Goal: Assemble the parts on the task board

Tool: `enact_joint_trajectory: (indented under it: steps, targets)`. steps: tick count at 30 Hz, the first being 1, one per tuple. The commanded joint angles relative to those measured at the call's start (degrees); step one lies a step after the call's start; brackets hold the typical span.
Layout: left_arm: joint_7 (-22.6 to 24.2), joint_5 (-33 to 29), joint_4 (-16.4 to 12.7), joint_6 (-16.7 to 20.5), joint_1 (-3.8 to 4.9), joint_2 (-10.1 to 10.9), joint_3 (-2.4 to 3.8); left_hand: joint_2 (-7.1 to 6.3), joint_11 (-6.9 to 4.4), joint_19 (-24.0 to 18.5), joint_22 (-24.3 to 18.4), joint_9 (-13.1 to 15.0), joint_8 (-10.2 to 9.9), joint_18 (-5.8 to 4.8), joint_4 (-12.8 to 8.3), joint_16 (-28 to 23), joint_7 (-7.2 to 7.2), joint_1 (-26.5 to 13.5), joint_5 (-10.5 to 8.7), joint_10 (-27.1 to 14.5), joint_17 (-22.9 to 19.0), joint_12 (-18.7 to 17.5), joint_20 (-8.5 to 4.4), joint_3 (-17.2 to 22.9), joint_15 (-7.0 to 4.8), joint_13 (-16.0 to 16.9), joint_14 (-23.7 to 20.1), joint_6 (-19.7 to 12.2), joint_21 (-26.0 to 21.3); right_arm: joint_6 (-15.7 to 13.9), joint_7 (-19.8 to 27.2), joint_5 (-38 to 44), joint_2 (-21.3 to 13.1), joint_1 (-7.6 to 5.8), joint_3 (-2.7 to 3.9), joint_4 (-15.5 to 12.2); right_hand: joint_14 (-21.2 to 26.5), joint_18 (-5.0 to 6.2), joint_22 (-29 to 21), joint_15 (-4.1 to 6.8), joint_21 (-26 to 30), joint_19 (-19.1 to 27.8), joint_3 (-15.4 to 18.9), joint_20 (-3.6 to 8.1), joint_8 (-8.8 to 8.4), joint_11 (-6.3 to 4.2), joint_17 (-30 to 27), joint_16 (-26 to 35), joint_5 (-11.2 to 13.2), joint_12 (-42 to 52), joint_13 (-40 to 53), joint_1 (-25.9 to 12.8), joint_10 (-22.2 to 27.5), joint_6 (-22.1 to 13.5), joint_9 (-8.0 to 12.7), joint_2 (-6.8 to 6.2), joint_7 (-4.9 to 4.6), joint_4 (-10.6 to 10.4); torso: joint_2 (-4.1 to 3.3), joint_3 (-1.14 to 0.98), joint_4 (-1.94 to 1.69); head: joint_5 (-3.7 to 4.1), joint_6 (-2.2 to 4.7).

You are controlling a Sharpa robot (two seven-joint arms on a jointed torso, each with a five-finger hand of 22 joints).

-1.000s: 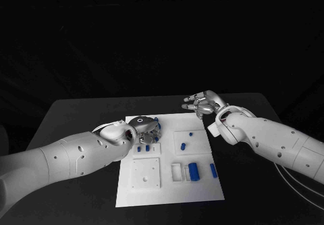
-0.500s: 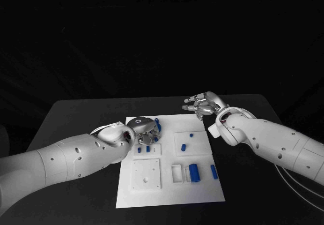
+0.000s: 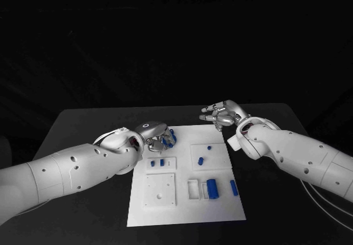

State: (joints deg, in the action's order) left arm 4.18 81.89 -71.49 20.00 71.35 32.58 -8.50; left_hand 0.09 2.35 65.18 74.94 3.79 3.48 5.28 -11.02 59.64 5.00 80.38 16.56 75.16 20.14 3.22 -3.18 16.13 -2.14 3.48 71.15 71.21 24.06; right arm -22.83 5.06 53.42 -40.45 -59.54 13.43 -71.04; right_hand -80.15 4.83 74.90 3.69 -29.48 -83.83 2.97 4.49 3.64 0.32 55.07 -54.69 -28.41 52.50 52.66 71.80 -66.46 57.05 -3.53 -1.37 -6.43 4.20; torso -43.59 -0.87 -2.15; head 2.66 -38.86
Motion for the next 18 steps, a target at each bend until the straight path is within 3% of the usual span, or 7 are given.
enact_joint_trajectory:
  steps: [1,11,18]
  targets:
    - [-1.29,-3.16,-1.15,-3.56,0.09,1.05,0.49,0.10,-0.08,-0.59,1.23,0.03,0.14,0.23,0.01,0.19,0.05,-0.54,-0.33,0.42,0.08,0.11,-0.05,0.32,0.00,-0.10,0.23,0.52,0.17,0.31,0.49,0.09,-0.07,0.03,0.03,-0.05,-0.30,0.77,3.45,0.06,-0.27,-0.80,-0.37,0.29,-0.06,-0.12,0.04,-0.07,-0.22,0.15,0.03,-0.62,-0.19,0.46,-0.06,-0.08,-0.13,0.11,0.04,-0.05,-0.01,-0.11,-0.03]
    - [-3.17,-3.53,-2.45,-6.71,0.25,4.37,0.97,0.19,-0.09,-0.64,1.24,0.03,0.14,0.17,0.15,0.48,0.03,-0.21,-0.49,0.48,0.23,0.12,-0.10,0.01,-0.02,-0.10,0.26,0.58,0.21,0.38,0.39,0.11,-0.36,0.03,0.03,-0.05,-0.30,0.77,3.45,0.06,-0.27,-0.80,-0.37,0.29,-0.06,-0.12,0.04,-0.07,-0.22,0.15,0.03,-0.62,-0.19,0.46,-0.06,-0.08,-0.13,0.11,-0.04,0.00,-0.06,-0.12,-0.10]
    - [-3.64,-3.21,-2.25,-6.89,0.25,5.09,0.97,0.16,-0.12,-0.77,1.25,0.03,0.14,0.15,0.22,0.59,0.01,-0.06,-0.47,0.57,0.29,0.12,-0.09,-0.08,-0.02,-0.10,0.06,0.68,0.21,0.38,0.37,0.12,-0.41,0.03,0.03,-0.04,-0.30,0.77,3.45,0.06,-0.27,-0.80,-0.37,0.29,-0.06,-0.12,0.04,-0.07,-0.22,0.15,0.03,-0.62,-0.19,0.46,-0.06,-0.08,-0.13,0.11,-0.04,0.05,-0.02,-0.39,-0.11]
